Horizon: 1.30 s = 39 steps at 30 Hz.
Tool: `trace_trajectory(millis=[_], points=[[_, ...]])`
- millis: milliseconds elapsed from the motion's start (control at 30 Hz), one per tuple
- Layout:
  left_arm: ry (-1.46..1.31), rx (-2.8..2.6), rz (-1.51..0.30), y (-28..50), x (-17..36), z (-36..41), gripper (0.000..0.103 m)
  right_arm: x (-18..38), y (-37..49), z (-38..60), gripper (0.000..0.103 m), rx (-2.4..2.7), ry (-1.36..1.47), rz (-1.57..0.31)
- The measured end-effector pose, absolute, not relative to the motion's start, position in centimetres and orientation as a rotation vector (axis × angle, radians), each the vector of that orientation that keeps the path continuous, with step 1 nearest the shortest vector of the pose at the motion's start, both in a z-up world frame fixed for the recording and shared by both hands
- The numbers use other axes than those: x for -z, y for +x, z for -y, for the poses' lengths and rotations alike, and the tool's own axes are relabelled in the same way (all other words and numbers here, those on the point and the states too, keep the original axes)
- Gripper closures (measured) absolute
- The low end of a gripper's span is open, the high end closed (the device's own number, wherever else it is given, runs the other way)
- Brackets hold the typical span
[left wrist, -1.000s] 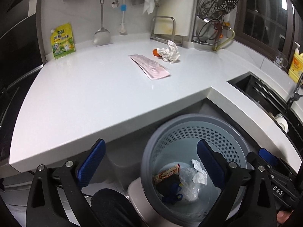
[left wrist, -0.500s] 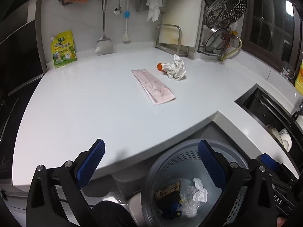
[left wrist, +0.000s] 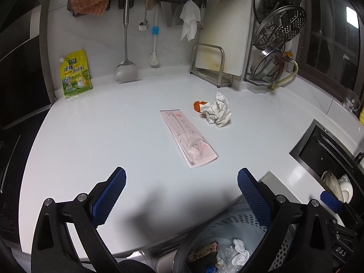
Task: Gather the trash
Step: 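Move both open tools back over the counter toward the remaining items, then grasp the pink toothbrush package with the left tool while the right tool reaches the crumpled paper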
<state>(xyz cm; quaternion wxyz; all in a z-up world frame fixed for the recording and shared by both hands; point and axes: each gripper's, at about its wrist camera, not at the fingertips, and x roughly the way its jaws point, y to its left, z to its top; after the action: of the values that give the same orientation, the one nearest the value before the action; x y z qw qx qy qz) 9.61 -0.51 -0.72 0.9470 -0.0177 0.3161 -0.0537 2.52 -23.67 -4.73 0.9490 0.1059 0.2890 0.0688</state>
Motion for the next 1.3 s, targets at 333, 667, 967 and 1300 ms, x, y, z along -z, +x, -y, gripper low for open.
trace_trajectory(millis=[333, 667, 967, 1300], points=[[-0.064, 0.102, -0.702, 14.5, 1.6, 1.6, 0.006, 2.9, 5.9, 24.0, 0.032, -0.131, 0.174, -0.569], [-0.086, 0.065, -0.84, 21.0, 4.1, 3.0, 0.006, 2.6, 8.6, 24.4, 0.032, -0.148, 0.183, -0.565], [-0.067, 0.018, -0.916, 24.3, 5.8, 3.8, 0.008, 3.1, 10.8, 24.8, 0.032, -0.144, 0.207, -0.57], [-0.078, 0.062, -0.91, 25.1, 6.0, 3.1, 0.047, 2.9, 14.9, 23.5, 0.032, -0.167, 0.201, -0.581]])
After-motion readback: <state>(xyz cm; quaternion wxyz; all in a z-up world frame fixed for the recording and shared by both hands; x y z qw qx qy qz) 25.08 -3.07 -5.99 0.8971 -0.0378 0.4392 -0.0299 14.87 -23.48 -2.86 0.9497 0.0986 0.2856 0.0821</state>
